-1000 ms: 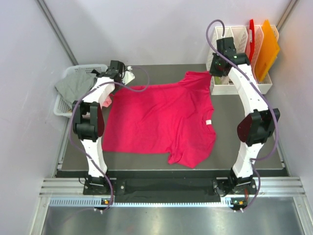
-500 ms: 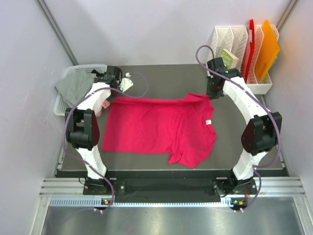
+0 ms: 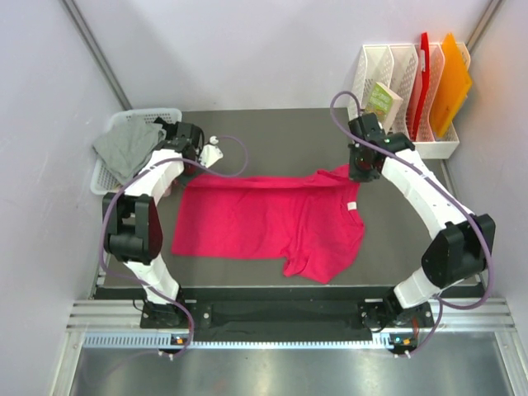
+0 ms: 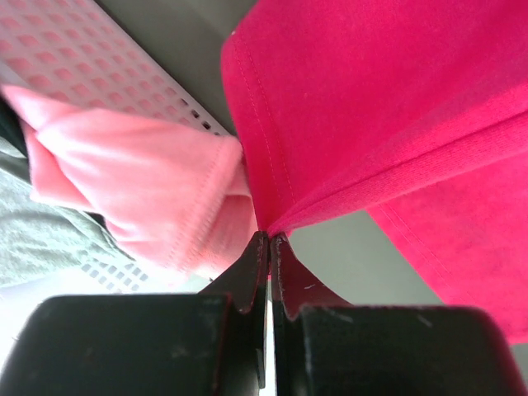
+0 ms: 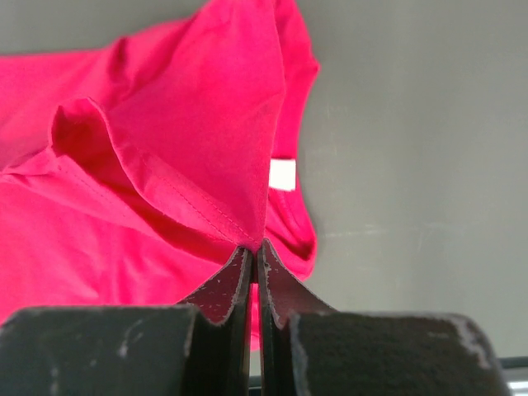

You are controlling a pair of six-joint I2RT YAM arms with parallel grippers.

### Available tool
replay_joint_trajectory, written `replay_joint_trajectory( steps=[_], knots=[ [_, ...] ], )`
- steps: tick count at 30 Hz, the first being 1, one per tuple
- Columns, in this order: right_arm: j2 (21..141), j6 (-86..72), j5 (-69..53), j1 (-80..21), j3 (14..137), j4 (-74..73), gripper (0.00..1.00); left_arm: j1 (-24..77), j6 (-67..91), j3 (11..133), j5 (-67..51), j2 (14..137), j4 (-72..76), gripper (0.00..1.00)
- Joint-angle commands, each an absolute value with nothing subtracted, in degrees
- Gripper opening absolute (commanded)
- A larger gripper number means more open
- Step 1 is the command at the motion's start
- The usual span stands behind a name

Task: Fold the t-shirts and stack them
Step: Fold the flattened tshirt in 1/3 of the way

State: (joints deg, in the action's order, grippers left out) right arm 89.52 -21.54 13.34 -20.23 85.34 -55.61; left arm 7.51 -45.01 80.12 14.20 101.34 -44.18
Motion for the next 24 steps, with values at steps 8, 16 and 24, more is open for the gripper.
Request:
replay_joint_trajectory(
  steps=[8, 16, 24],
  knots=[
    [82.7, -25.5, 13.0, -22.3, 74.6, -56.0, 0.00, 8.3, -41.5, 77.5, 11.7, 96.1, -48.1, 0.00],
    [81.9, -26.6, 7.1, -23.9, 69.2, -57.8, 0.15, 8.3, -38.1, 70.8, 10.5, 93.6, -48.9, 0.28],
    [82.0, -26.7, 2.4, -25.3, 68.6, -62.2, 0.26, 8.3, -35.3, 68.0, 8.8, 91.8, -50.8, 0.68]
  ],
)
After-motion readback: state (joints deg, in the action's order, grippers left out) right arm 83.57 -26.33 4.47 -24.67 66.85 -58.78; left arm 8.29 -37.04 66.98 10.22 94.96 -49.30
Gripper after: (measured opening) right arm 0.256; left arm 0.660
